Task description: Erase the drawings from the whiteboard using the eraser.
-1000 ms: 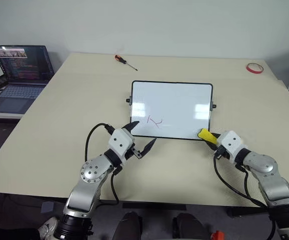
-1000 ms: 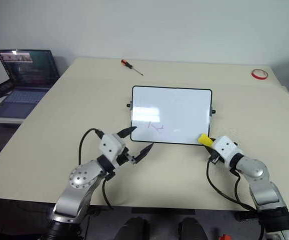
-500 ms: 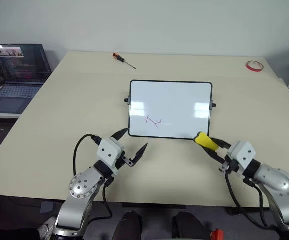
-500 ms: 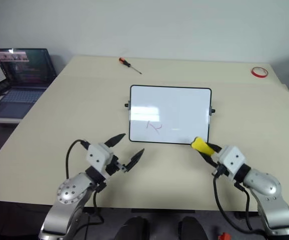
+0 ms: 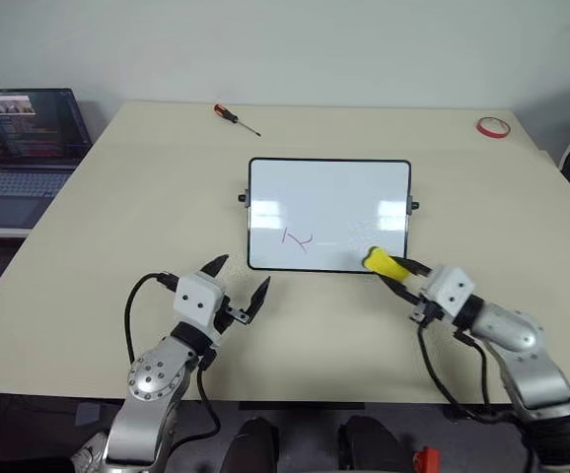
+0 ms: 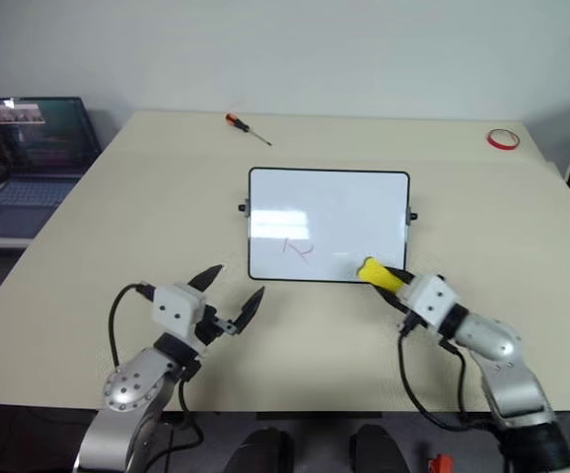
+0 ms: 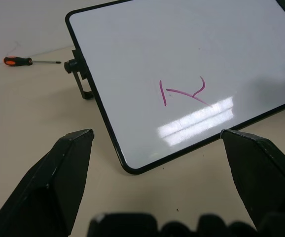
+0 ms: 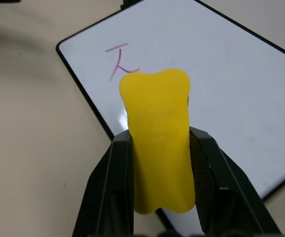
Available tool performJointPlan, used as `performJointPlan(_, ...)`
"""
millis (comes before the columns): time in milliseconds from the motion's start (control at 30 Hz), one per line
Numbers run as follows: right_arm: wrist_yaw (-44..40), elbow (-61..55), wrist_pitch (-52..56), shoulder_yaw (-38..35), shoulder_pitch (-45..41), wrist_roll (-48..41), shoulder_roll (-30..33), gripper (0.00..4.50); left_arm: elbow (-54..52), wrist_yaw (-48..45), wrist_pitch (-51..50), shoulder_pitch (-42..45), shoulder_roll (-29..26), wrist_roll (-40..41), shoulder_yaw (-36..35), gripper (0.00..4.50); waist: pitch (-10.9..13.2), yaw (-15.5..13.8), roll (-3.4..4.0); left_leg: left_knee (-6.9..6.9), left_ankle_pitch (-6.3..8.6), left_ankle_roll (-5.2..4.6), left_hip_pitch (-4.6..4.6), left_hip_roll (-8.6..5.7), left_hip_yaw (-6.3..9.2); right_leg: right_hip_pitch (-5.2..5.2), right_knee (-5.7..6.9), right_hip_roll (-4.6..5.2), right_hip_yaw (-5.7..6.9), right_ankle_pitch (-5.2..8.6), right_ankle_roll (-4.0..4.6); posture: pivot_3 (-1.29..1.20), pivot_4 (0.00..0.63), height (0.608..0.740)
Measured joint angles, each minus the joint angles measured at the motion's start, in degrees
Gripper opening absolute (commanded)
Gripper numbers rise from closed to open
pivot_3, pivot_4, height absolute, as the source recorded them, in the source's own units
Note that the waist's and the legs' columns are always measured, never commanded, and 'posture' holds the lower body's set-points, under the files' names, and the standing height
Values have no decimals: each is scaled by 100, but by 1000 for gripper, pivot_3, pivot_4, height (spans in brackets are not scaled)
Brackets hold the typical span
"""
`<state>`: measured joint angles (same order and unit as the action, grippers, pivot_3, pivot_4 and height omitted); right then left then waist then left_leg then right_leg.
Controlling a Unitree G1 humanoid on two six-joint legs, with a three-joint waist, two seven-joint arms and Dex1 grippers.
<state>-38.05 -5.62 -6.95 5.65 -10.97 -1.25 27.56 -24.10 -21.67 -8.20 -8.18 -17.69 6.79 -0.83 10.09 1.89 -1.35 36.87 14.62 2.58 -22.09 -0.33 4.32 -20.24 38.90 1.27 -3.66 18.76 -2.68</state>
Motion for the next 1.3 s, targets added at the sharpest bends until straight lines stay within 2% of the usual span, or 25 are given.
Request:
performJointPlan(300,-28,1588,107,939,-1834,501,-909,1207,-43,103,-49,-27,4,-11,-9,4500,4,-22,-2,-1,0,1,-2,-1,5,-2,-1,3,7,0,1,0,150,740)
performJointPlan(467,307,2679,195,1022,-2772,734,-1460,1207,-109,112,-150,1,-8,-15,-24,4500,7,9,2,-2,0,1,0,2,2,-9,8,1,8,-1,2,0,150,740)
performJointPlan(600,622,3186,254,1006,-3317,885,-1671,1207,-161,113,-211,13,-33,-18,-71,4500,7,3,3,-3,1,2,-3,2,1,-13,6,1,8,-1,2,0,150,740)
performJointPlan(900,819,3970,710,1167,-3946,1266,-1881,1207,-254,113,-370,171,-67,-46,-75,4500,6,9,5,-2,1,2,21,3,3,3,17,2,7,-3,5,0,150,740)
performJointPlan(1000,658,3874,911,1350,-3951,1380,-1887,1207,-254,113,-390,188,-69,-46,-77,4500,1,13,5,-1,1,2,27,3,3,6,18,1,8,-4,7,0,150,740)
performJointPlan(1200,-224,2996,1469,2066,-3301,1598,-1714,1207,-254,116,-401,220,-83,-49,-83,4500,1,-5,5,0,1,2,24,2,9,6,16,3,9,-4,7,0,150,740)
performJointPlan(1300,-408,2762,1696,2153,-3188,1605,-1644,1207,-254,122,-403,223,-81,-52,-73,4500,1,-6,5,1,0,3,25,1,12,8,17,3,11,-5,8,0,150,740)
